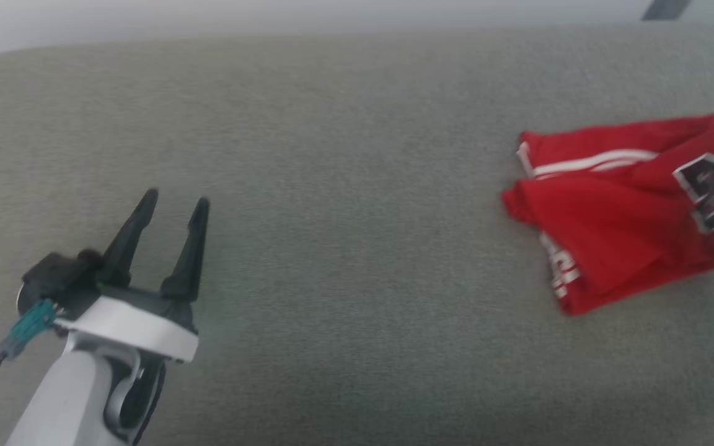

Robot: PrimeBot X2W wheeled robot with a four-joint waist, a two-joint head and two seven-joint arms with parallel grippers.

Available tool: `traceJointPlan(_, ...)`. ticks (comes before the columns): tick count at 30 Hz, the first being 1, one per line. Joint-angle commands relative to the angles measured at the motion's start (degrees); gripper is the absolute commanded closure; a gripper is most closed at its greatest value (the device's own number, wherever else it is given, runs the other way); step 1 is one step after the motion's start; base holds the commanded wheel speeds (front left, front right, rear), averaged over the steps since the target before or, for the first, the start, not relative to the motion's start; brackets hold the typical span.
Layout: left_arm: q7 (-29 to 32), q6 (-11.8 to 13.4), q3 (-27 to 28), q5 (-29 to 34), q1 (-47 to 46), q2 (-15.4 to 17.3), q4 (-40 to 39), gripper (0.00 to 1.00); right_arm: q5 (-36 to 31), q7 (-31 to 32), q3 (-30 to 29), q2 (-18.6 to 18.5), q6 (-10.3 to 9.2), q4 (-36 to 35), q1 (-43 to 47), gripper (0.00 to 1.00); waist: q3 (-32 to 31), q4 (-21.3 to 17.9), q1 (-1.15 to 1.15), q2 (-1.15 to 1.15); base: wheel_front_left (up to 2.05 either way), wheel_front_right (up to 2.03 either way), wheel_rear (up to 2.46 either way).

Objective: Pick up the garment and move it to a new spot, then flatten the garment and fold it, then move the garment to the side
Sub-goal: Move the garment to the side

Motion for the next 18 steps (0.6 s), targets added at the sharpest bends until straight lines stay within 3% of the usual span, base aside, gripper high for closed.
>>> traceJointPlan(1, -0.23, -0.06, -0.88, 0.08, -1.51, 0.15, -0.28, 0.00, -0.66, -0.71, -0.46, -0.56, -0.13, 0.38, -1.43, 1.00, 1.94, -2.05, 0.00, 0.00, 0.00, 0.00, 0.00)
traceJointPlan(9, -0.24, -0.06, -6.88, -0.11, -9.18, 1.88, -0.63, 0.00, -6.90, -5.21, -1.33, -3.96, -0.13, 3.22, -7.90, 1.00, 6.77, -5.94, 0.00, 0.00, 0.00, 0.00, 0.00)
traceJointPlan(18, -0.24, -0.06, -11.66, -0.93, -15.60, 3.09, -0.87, 0.00, -15.87, -11.50, -6.21, -7.16, -0.13, 10.88, -13.19, 1.00, 12.03, -7.60, 0.00, 0.00, 0.00, 0.00, 0.00)
